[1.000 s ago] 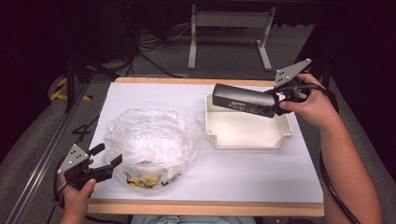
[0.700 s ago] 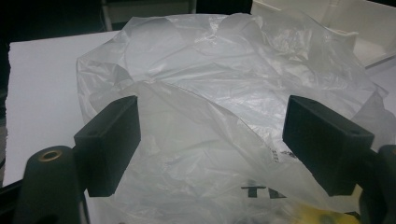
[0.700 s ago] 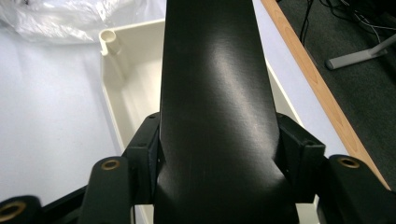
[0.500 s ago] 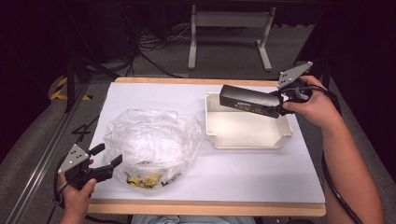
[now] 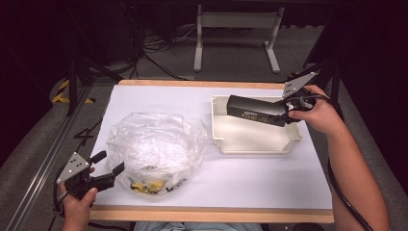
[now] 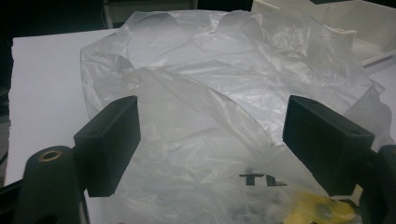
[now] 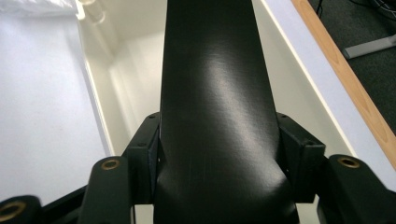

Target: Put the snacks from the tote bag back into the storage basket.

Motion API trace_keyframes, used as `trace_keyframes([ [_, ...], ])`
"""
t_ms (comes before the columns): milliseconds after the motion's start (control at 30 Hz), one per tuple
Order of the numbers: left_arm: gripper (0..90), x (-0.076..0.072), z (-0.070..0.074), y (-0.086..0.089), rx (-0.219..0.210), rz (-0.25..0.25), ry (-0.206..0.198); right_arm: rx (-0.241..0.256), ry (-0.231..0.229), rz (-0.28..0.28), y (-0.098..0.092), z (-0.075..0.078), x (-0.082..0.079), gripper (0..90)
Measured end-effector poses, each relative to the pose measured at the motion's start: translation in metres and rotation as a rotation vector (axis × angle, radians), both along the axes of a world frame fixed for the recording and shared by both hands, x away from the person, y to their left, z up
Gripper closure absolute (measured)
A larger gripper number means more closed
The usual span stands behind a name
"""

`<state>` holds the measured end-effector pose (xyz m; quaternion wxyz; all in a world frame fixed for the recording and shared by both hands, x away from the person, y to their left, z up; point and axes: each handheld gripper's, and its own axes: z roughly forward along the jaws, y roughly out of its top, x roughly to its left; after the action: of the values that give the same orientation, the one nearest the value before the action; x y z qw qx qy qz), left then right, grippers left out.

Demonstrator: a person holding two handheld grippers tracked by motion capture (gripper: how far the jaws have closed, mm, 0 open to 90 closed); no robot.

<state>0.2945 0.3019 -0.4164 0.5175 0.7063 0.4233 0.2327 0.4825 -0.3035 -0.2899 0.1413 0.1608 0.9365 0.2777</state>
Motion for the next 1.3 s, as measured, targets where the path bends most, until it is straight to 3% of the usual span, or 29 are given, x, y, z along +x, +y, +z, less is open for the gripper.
trace_keyframes([
  [600, 20.1, -0.002, 0.0, 0.002, -0.007, 0.001, 0.001, -0.058, 0.037, 0.051, 0.004, -0.029, 0.01, 43.2],
  [933, 20.2, 0.0, 0.0, 0.001, -0.002, 0.002, 0.004, -0.065, 0.051, 0.076, 0.006, -0.041, 0.014, 43.2],
  [1300, 20.2, 0.0, 0.0, 0.001, -0.004, 0.003, 0.004, -0.073, 0.076, 0.069, 0.003, -0.056, 0.016, 43.1],
])
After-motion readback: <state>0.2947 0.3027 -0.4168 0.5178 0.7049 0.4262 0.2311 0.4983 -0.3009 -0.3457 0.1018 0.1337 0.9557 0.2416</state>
